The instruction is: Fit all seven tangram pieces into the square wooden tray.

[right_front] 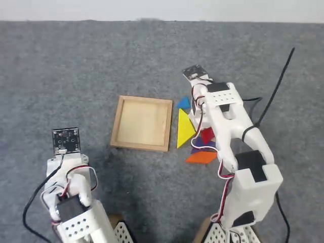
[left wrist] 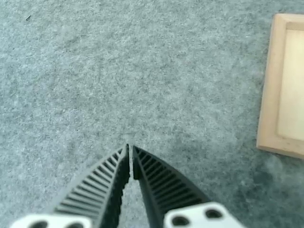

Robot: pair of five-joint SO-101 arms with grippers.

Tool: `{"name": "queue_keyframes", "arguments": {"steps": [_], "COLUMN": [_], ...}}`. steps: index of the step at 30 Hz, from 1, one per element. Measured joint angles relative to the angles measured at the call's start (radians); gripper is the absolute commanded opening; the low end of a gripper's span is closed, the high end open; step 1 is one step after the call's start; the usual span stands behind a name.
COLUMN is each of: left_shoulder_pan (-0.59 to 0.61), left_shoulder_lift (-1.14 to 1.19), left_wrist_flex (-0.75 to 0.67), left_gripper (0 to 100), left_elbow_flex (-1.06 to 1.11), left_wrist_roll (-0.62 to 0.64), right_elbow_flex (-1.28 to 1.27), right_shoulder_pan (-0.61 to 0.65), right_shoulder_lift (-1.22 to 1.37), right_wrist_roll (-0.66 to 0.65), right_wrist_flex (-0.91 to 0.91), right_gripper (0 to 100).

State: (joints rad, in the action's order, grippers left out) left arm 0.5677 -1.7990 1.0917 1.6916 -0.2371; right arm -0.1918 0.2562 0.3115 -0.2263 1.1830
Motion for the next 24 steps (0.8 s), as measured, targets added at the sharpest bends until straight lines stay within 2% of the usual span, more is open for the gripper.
{"name": "queue_keyframes", "arguments": {"steps": [7,13,20,24], "left_shoulder_pan": [0.000,0.000,0.000,0.000], "left_shoulder_lift": [0.000,0.000,0.000,0.000], "left_wrist_flex": [0.000,0.000,0.000,0.000], "left_gripper": [2,2,2,2], "left_elbow_flex": [0.000,0.000,0.000,0.000], "left_wrist_roll": [0.000,0.000,0.000,0.000], "right_elbow_flex": [0.072,0.081,0.077,0.061], "right_shoulder_pan": [-0.060,-0.063,-0.063,-0.080], "right_shoulder_lift": [0.018,0.018,0.040,0.054], "right_wrist_roll": [-0.051,-0.124,-0.138,-0.176], "right_wrist_flex": [0.018,0.020,0.040,0.046], "right_gripper": [0.8,1.8,20.3,18.4]}}
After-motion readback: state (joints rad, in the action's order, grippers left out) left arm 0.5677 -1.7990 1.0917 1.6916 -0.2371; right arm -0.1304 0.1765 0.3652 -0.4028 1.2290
